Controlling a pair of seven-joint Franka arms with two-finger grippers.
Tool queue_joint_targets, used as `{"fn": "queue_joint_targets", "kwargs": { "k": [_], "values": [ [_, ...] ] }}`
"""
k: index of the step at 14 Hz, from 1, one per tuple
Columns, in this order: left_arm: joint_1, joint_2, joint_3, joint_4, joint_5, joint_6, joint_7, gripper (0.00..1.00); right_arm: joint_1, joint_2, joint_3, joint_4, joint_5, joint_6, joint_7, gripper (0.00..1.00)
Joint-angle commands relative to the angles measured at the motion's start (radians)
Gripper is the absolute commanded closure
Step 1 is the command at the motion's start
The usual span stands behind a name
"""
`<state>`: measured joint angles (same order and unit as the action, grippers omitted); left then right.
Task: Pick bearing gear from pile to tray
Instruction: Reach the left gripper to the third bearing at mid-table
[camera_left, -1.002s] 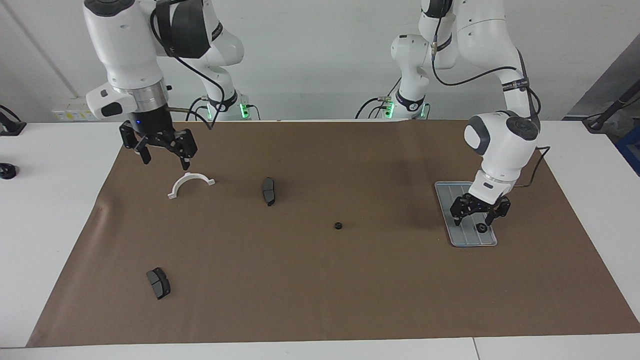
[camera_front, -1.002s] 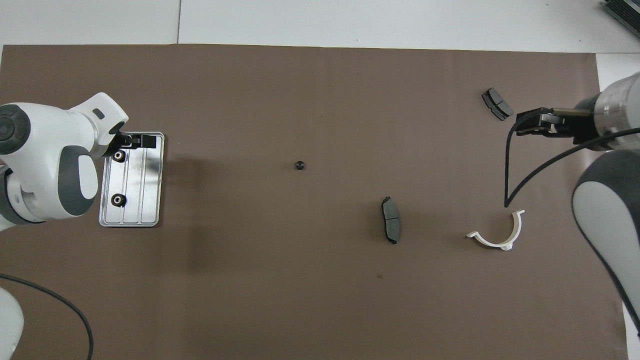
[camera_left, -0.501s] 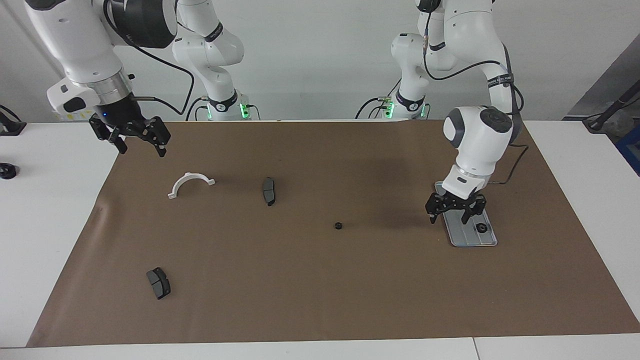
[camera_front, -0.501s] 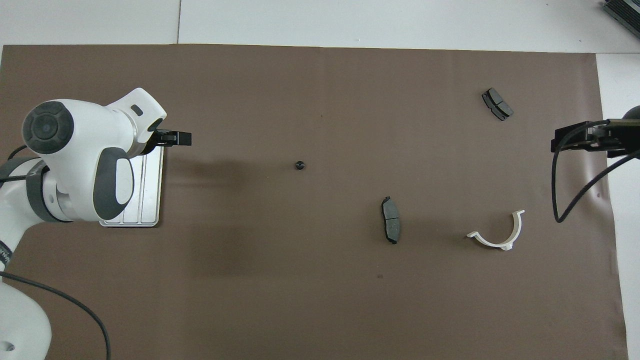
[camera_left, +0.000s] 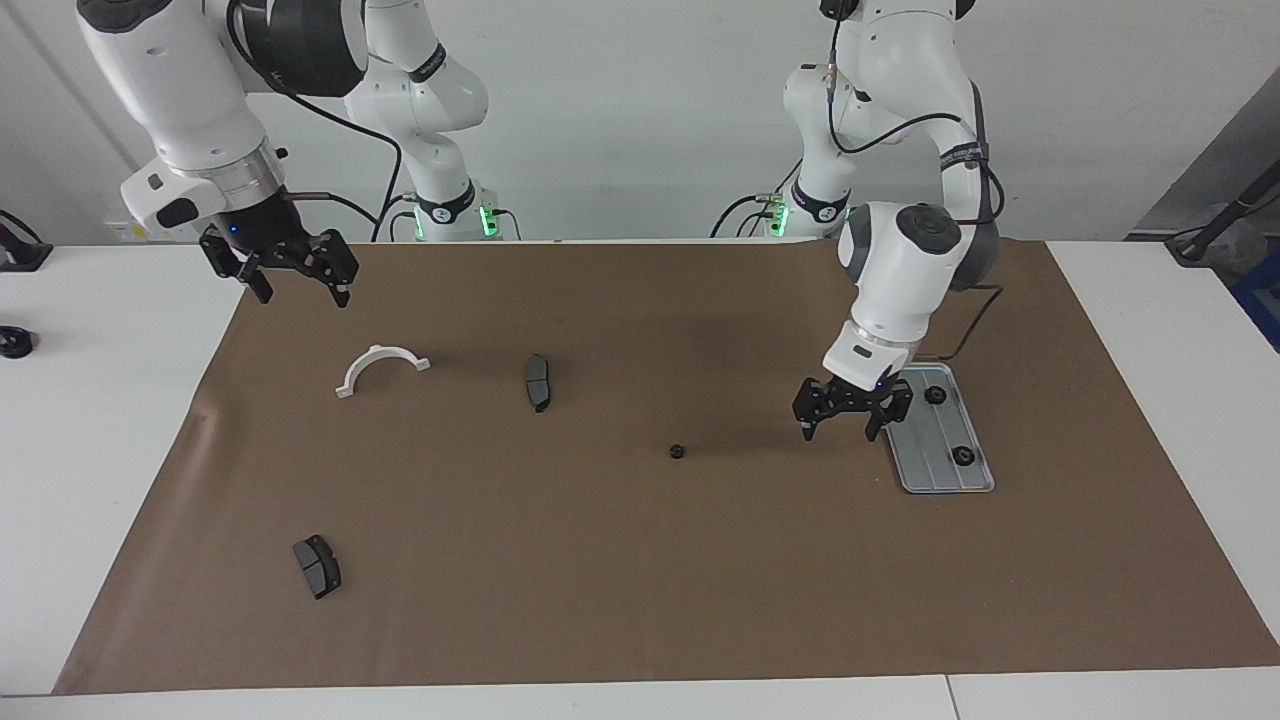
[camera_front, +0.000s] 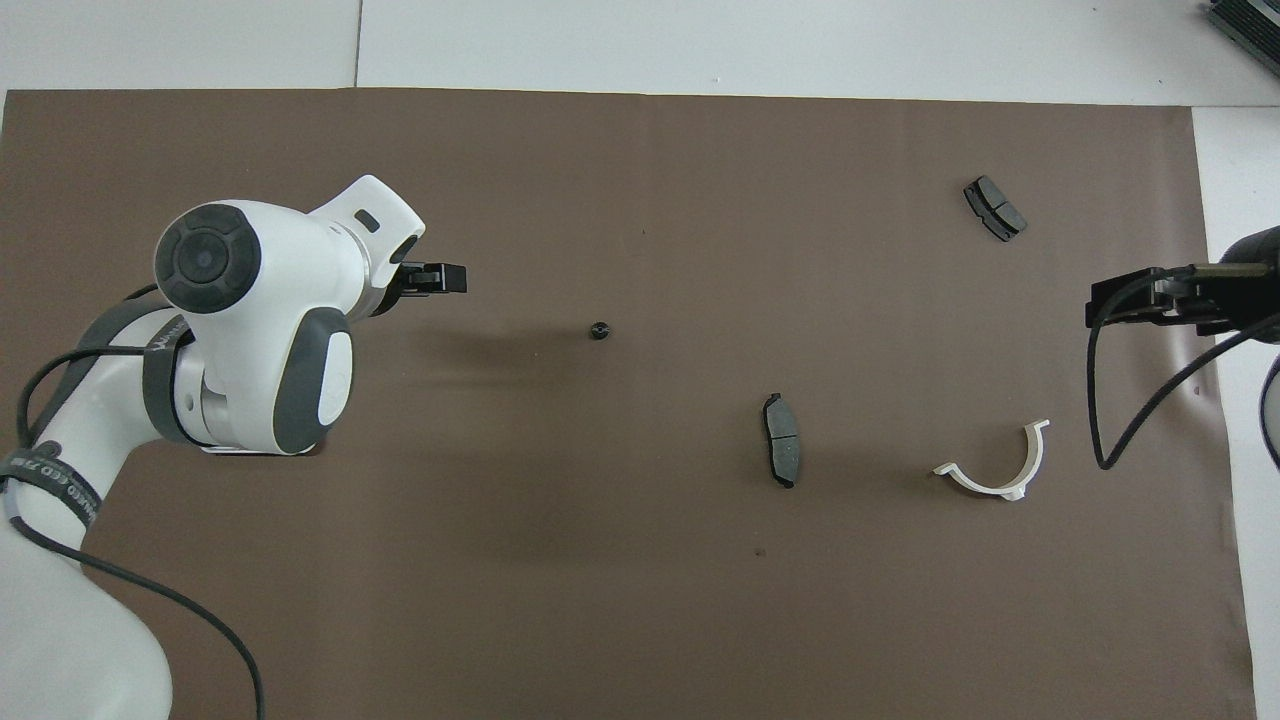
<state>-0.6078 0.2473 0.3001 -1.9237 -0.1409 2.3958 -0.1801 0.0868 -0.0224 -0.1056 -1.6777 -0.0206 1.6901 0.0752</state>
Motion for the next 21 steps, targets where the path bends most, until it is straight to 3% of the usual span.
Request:
{"fn": "queue_joint_targets", "kwargs": {
  "k": [1, 3, 6, 8, 12, 21],
  "values": [
    [-0.050, 0.064, 0.011, 0.112, 0.000, -0.088, -0.050, 0.00, 0.010, -0.028, -0.009, -0.030, 0.004, -0.004, -0.017, 0.00],
    [-0.066, 0.114, 0.013, 0.207, -0.002, -0.136, -0.051, 0.00, 0.011, -0.025, -0.002, -0.021, 0.011, -0.015, -0.015, 0.00],
    [-0.134, 0.205, 0.013, 0.372, 0.001, -0.274, -0.142, 0.00, 0.007, 0.018, 0.000, 0.097, 0.021, -0.127, -0.017, 0.00],
    [-0.148, 0.242, 0.013, 0.413, -0.002, -0.285, -0.183, 0.00, 0.007, 0.015, 0.000, 0.092, 0.018, -0.138, -0.011, 0.00],
    [-0.150, 0.279, 0.001, 0.376, -0.002, -0.169, -0.180, 0.00, 0.008, -0.010, 0.000, 0.046, 0.016, -0.129, -0.005, 0.00],
    [-0.164, 0.267, -0.042, 0.193, -0.089, 0.049, -0.170, 0.00, 0.007, -0.010, 0.000, 0.042, 0.018, -0.129, -0.014, 0.00]
  ]
}}
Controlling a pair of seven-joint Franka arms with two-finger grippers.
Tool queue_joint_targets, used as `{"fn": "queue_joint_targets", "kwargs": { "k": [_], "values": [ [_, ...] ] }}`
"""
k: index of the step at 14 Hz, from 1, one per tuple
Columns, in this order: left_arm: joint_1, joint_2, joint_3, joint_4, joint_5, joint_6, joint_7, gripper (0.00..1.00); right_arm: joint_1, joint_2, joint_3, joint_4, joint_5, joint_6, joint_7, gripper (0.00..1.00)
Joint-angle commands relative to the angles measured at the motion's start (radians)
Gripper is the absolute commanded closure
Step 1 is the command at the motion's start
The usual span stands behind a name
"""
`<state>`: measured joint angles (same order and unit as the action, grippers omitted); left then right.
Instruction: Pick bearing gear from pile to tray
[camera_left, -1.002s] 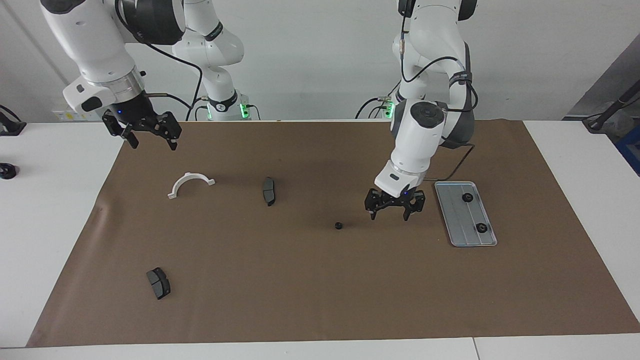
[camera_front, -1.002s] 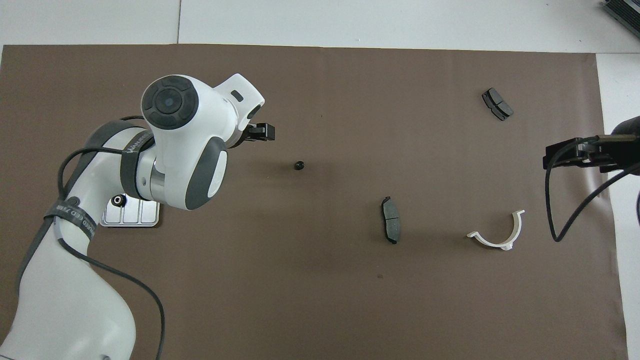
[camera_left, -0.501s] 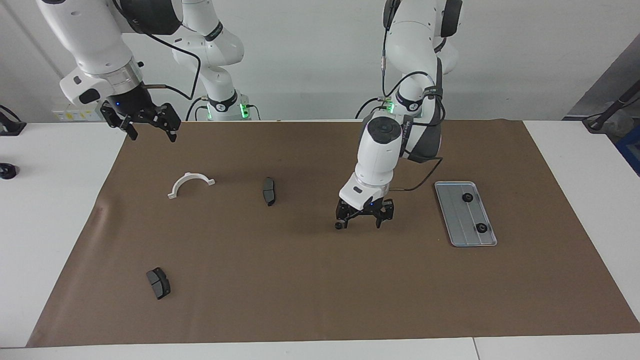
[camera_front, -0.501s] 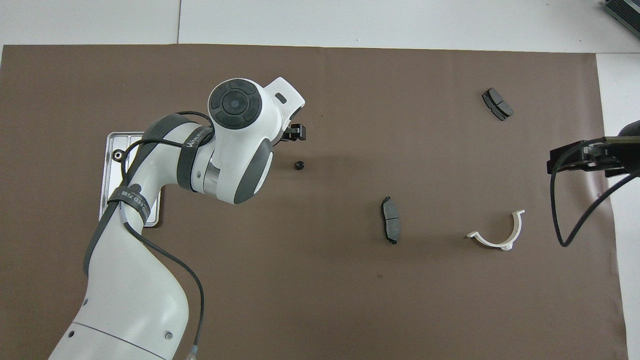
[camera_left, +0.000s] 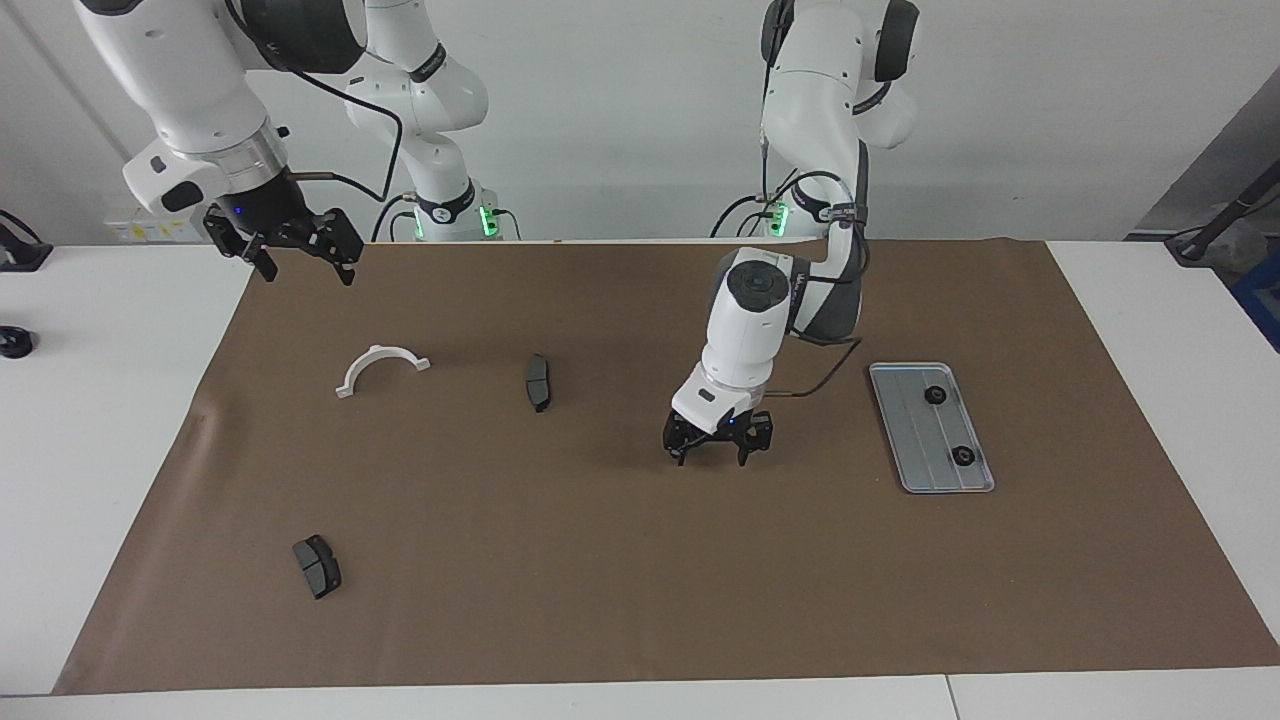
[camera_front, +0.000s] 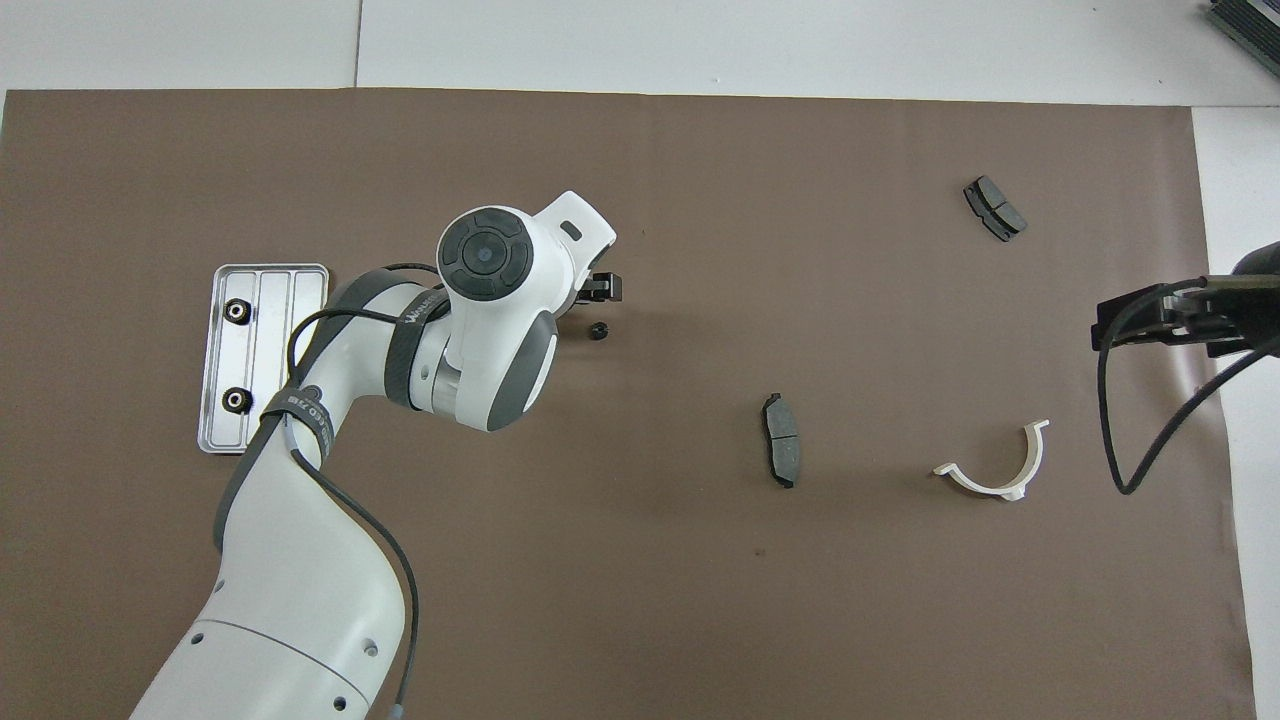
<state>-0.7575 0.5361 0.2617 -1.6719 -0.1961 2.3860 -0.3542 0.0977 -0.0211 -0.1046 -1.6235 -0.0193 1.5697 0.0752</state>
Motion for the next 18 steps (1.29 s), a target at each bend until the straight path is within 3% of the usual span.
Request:
{"fn": "queue_joint_targets", "kwargs": {
  "k": [1, 7, 11, 17, 18],
  "values": [
    [-0.016, -0.025, -0.008, -0.065, -0.035, 0.062, 0.004, 0.00, -0.003, -0.013, -0.001, -0.010, 0.016, -0.008, -0.014, 0.00],
    [-0.017, -0.031, -0.041, -0.085, -0.046, 0.079, 0.003, 0.12, -0.001, -0.011, -0.001, -0.010, 0.016, -0.008, -0.014, 0.00],
    [-0.028, -0.039, -0.041, -0.098, -0.046, 0.078, 0.003, 0.32, -0.001, -0.011, -0.001, -0.010, 0.016, -0.008, -0.014, 0.00],
    [-0.036, -0.051, -0.041, -0.134, -0.046, 0.079, 0.000, 0.32, -0.001, -0.013, -0.001, -0.010, 0.016, -0.008, -0.014, 0.00],
    [-0.037, -0.053, -0.041, -0.134, -0.046, 0.079, 0.000, 0.38, -0.001, -0.013, -0.001, -0.012, 0.016, -0.008, -0.014, 0.00]
  ]
}}
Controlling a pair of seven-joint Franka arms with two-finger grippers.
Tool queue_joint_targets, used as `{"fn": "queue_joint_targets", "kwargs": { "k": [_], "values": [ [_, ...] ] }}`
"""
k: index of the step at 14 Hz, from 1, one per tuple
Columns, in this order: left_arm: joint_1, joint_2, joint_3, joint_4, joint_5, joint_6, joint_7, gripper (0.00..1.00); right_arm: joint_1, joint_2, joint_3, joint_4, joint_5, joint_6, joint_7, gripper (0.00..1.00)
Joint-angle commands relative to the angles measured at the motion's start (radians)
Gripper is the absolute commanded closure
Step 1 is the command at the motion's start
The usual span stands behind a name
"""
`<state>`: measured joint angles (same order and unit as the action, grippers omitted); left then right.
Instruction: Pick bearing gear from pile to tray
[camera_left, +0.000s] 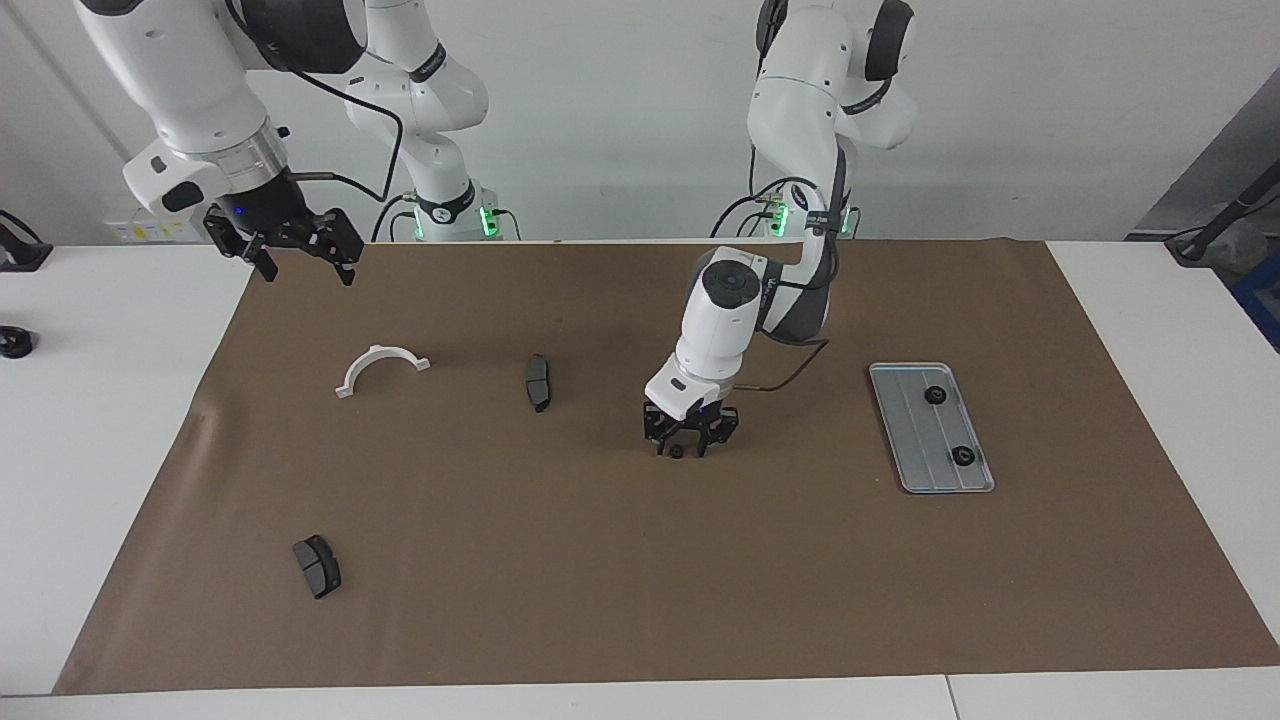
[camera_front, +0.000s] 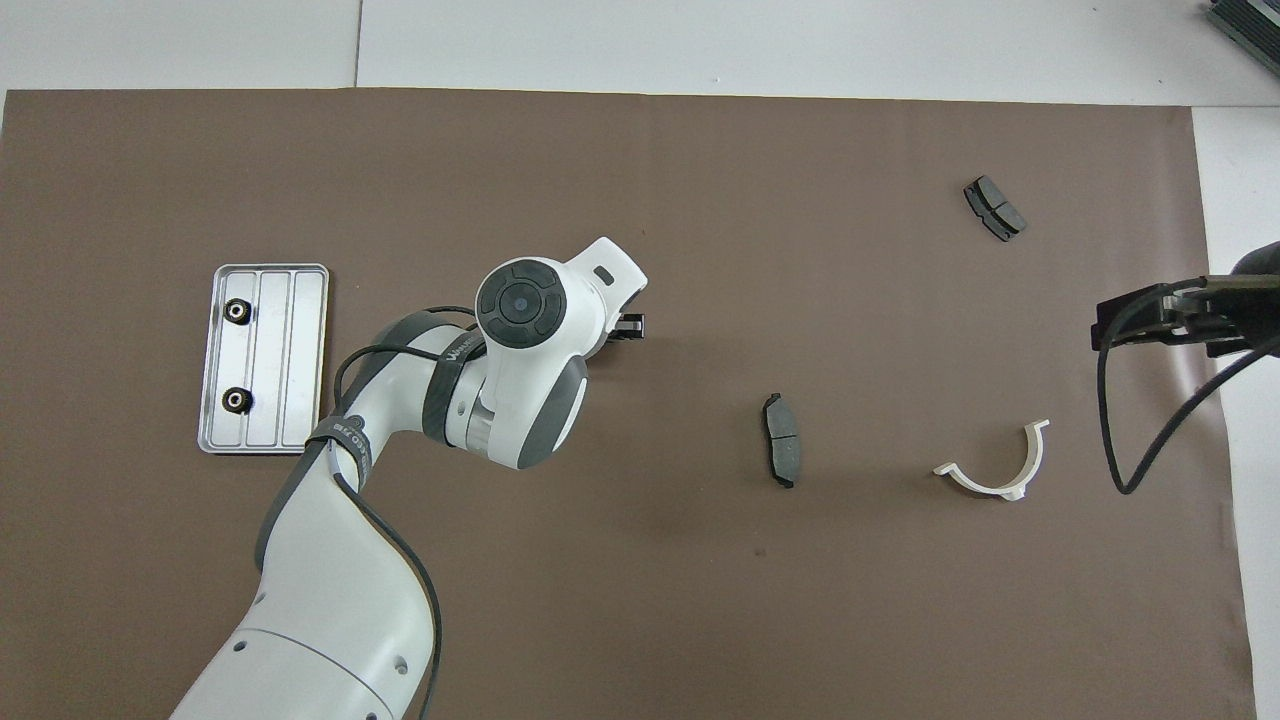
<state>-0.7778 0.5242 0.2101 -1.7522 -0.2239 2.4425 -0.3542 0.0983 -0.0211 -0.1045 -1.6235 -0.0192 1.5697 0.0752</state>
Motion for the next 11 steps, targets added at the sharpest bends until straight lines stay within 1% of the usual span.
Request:
{"fn": "queue_joint_targets", "kwargs": {
  "k": [1, 4, 5, 9, 10, 11],
  "values": [
    [-0.017, -0.041, 0.011, -0.053, -0.018, 0.023, 0.000, 0.40, -0.002, -0.013, -0.001, -0.010, 0.016, -0.008, -0.014, 0.00],
    [-0.017, -0.039, 0.012, -0.052, -0.018, 0.039, 0.003, 0.40, -0.002, -0.011, -0.001, -0.010, 0.016, -0.008, -0.014, 0.00],
    [-0.017, -0.039, 0.012, -0.056, -0.018, 0.053, 0.004, 0.42, -0.002, -0.013, -0.001, -0.010, 0.016, -0.008, -0.014, 0.00],
    [-0.017, -0.039, 0.012, -0.058, -0.018, 0.066, 0.006, 0.54, -0.002, -0.013, -0.001, -0.010, 0.016, -0.008, -0.014, 0.00],
    [-0.017, -0.039, 0.012, -0.058, -0.018, 0.067, 0.008, 0.55, -0.002, -0.013, -0.001, -0.010, 0.016, -0.008, -0.014, 0.00],
    [-0.017, -0.039, 0.014, -0.058, -0.018, 0.067, 0.009, 0.62, -0.002, -0.013, -0.001, -0.010, 0.016, -0.008, -0.014, 0.00]
  ]
}}
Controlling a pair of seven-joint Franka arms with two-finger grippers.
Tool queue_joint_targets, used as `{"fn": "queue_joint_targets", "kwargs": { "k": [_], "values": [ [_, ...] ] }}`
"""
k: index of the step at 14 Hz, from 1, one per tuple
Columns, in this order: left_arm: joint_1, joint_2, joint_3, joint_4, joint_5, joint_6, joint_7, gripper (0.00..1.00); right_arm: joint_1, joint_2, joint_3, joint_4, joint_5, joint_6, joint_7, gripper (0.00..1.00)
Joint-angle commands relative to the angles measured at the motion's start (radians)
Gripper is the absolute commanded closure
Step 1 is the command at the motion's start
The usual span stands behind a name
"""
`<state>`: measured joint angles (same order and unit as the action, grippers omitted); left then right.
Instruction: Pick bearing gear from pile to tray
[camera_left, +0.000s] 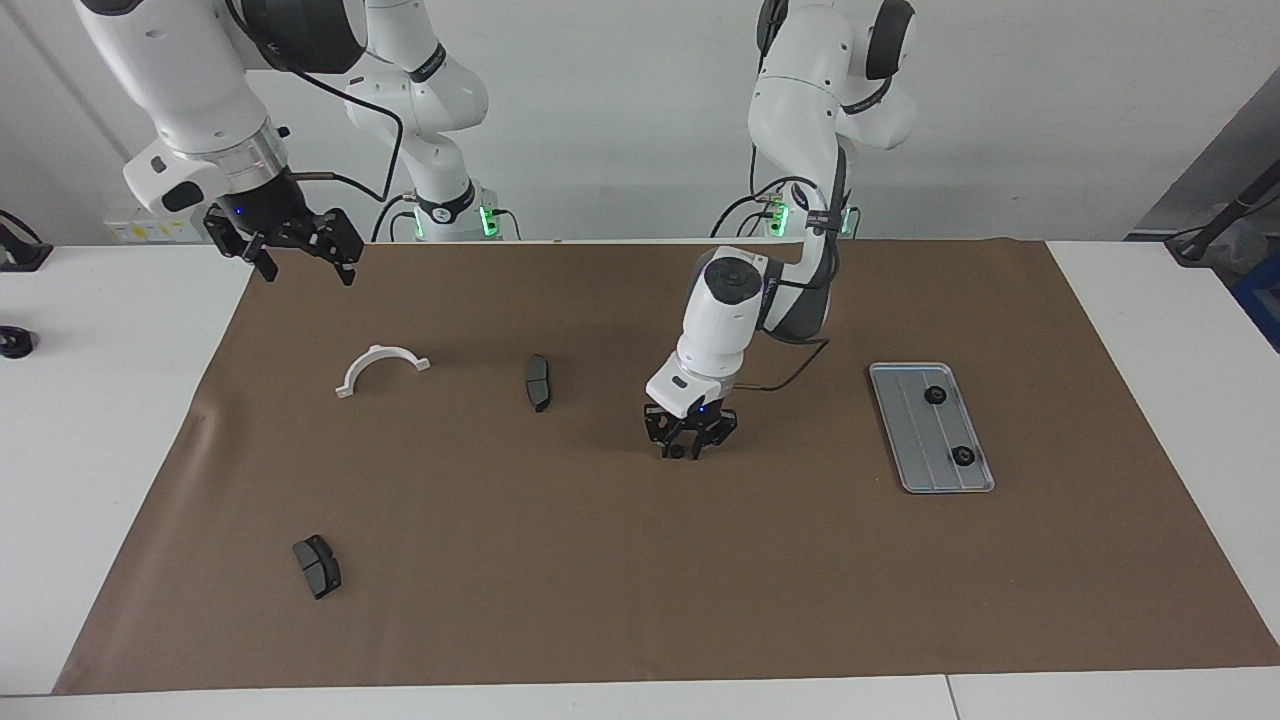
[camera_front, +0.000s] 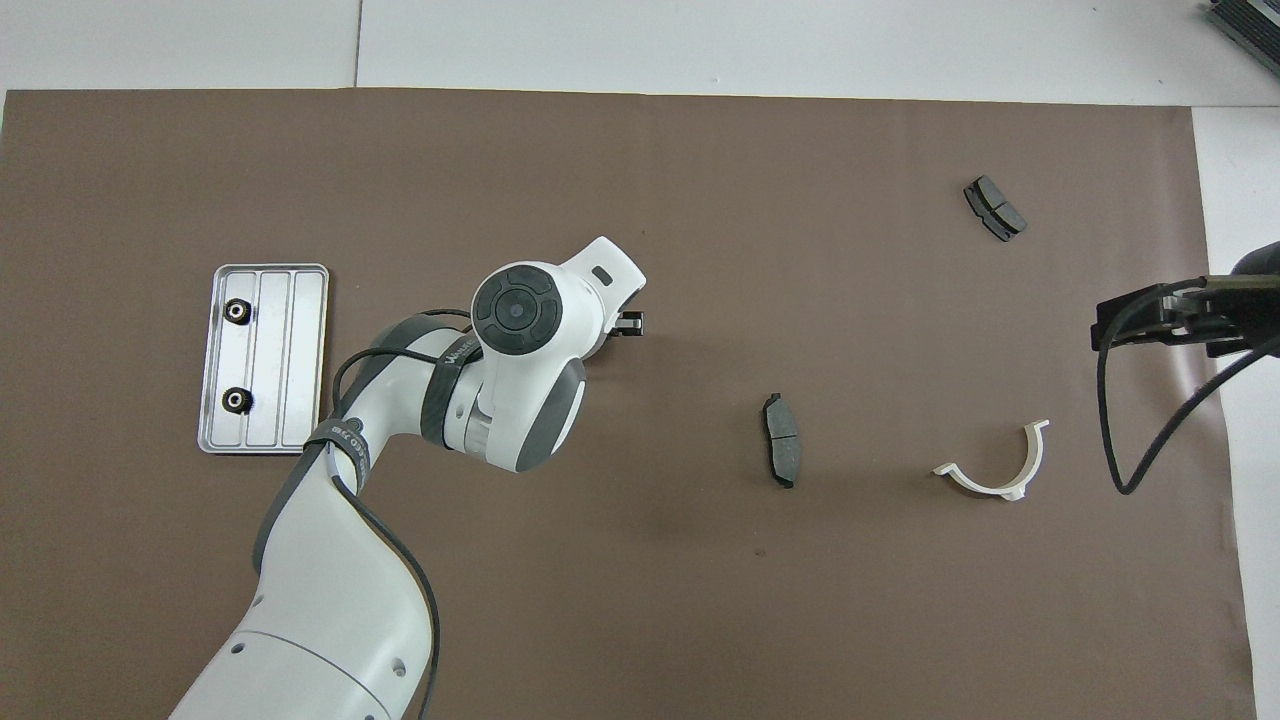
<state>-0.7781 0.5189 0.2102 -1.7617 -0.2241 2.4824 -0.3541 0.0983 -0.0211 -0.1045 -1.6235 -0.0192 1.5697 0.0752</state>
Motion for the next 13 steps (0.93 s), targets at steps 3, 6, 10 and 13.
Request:
{"fn": "queue_joint_targets", "kwargs": {
  "k": [3, 6, 10, 13],
  "values": [
    [-0.016, -0.034, 0.012, -0.054, -0.018, 0.030, 0.009, 0.63, -0.002, -0.013, -0.001, -0.010, 0.016, -0.008, -0.014, 0.00],
    [-0.016, -0.036, 0.012, -0.079, -0.018, 0.062, 0.009, 0.63, -0.002, -0.013, -0.001, -0.012, 0.016, -0.008, -0.014, 0.00],
    [-0.016, -0.036, 0.012, -0.077, -0.018, 0.058, 0.012, 0.71, -0.002, -0.013, -0.001, -0.012, 0.016, -0.008, -0.014, 0.00],
    [-0.016, -0.037, 0.014, -0.073, -0.017, 0.046, 0.007, 1.00, -0.002, -0.013, -0.001, -0.012, 0.016, -0.008, -0.014, 0.00]
  ]
}}
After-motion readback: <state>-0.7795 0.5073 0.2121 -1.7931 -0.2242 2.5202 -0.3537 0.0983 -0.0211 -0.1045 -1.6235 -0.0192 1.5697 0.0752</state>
